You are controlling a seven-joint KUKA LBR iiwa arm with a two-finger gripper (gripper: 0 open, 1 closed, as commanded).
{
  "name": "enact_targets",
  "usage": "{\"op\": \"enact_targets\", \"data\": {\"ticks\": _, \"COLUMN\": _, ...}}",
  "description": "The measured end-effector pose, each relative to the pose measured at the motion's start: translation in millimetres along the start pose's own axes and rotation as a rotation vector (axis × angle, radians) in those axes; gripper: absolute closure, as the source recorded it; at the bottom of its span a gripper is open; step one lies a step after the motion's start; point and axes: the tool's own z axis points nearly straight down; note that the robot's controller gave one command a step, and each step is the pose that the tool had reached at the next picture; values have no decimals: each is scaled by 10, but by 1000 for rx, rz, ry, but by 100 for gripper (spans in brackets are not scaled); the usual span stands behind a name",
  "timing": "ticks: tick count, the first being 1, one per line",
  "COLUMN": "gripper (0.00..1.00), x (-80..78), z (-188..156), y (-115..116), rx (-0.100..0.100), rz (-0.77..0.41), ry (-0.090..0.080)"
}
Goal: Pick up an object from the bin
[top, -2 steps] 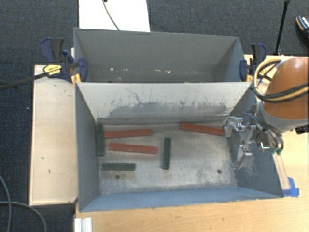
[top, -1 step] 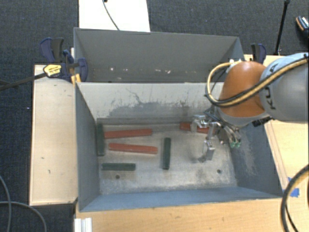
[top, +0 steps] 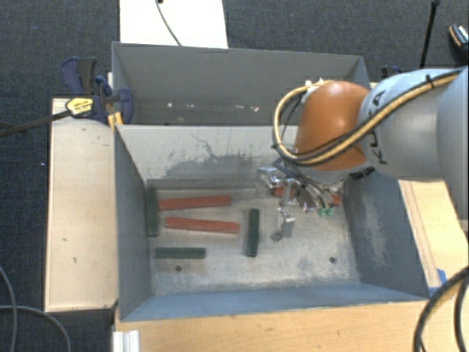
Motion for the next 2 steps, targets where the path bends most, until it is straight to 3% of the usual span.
{"op": "enact_targets", "data": {"ticks": 1, "gripper": 0, "x": 49, "z": 430, "y": 381, "rx": -1, "rz": -416, "ry": 9}}
{"op": "enact_targets", "data": {"ticks": 2, "gripper": 100, "x": 42, "z": 418, "y": 368, "rx": 1, "rz": -415, "ry": 7}}
